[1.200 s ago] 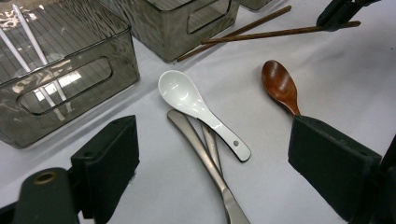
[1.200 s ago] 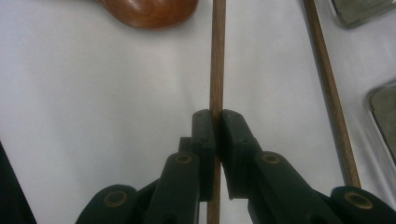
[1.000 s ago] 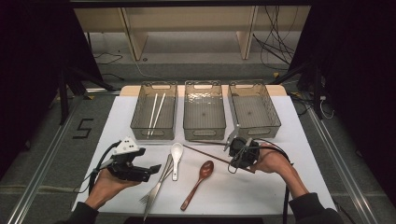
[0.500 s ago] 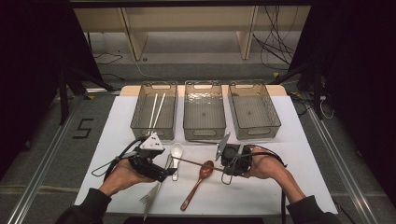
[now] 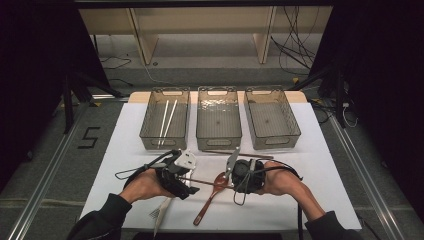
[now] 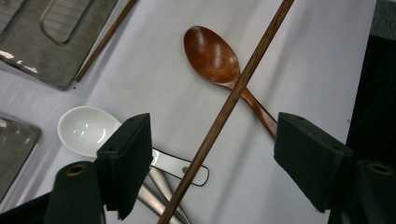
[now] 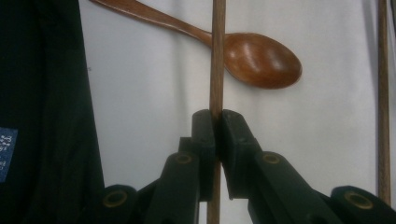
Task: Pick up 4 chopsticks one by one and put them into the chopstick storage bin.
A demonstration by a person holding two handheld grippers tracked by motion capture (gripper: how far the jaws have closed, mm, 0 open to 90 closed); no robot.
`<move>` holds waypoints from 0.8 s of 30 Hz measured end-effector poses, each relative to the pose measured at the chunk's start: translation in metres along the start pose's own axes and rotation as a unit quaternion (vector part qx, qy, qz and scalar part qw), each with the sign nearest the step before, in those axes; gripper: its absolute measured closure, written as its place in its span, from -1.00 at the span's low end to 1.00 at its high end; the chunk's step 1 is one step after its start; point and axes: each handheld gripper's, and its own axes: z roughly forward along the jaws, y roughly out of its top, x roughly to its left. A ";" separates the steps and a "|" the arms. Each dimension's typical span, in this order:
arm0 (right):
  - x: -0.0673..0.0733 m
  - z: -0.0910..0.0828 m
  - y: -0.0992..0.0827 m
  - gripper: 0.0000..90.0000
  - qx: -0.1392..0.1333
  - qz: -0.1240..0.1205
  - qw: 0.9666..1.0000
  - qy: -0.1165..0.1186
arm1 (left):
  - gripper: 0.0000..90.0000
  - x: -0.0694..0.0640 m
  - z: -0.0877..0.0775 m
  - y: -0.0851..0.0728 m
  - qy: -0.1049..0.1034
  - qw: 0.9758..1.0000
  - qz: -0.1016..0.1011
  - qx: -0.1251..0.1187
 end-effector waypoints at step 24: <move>0.008 0.005 0.007 0.89 0.002 -0.033 0.999 0.010 | 0.58 -0.006 0.013 0.000 -0.043 0.997 0.044 0.050</move>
